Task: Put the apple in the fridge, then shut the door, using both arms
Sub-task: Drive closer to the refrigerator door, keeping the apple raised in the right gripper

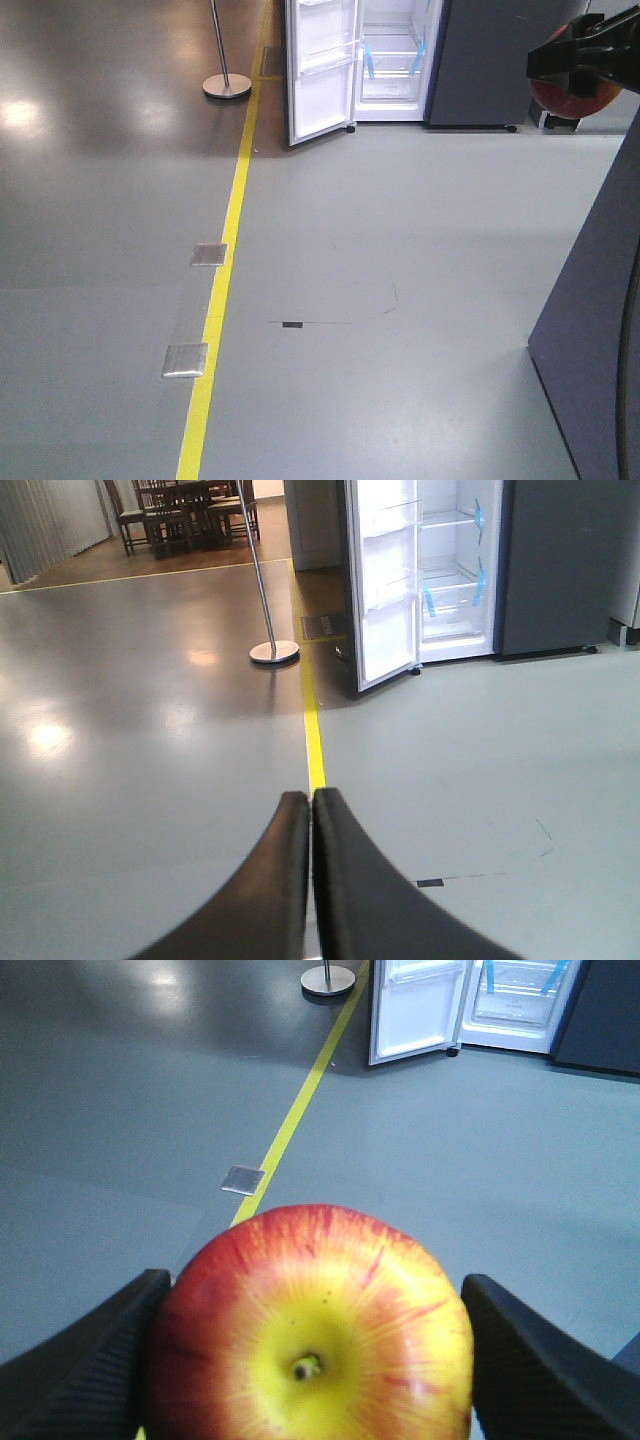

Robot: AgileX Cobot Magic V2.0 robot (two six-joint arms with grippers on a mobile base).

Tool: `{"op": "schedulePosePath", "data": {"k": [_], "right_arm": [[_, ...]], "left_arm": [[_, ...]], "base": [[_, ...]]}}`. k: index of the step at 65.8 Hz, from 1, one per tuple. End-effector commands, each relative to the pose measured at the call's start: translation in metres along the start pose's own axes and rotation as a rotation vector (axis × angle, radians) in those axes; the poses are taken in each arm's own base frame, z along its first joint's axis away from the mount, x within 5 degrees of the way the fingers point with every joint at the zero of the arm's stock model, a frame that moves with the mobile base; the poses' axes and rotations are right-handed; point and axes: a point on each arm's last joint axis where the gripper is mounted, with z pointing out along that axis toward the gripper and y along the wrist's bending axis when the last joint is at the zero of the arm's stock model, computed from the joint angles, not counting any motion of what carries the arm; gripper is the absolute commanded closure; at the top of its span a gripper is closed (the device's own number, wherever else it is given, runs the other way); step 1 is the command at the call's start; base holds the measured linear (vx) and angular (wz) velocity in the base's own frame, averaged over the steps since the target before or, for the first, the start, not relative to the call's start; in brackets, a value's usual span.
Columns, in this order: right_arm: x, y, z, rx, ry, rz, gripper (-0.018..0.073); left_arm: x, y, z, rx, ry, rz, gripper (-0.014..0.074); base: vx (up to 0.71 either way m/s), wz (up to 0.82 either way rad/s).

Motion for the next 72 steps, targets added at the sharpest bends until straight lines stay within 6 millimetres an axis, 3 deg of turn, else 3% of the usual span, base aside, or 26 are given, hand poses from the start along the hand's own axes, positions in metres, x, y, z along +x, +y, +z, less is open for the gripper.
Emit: {"op": "schedulePosePath", "data": {"k": [1,72], "right_arm": [[-0.0178,0.0030,-0.0189,0.020,-0.129,-0.006,0.0387],[-0.0178,0.0030,-0.0189,0.020,-0.129,-0.006,0.0387]], "left_arm": [[-0.0019,-0.0007,0.0005,0.006,-0.064,-0.007,0.0603],[-0.0019,-0.0007,0.0005,0.006,-0.064,-0.007,0.0603]], "base": [[0.24,-0.02],[0.24,0.01]]}}
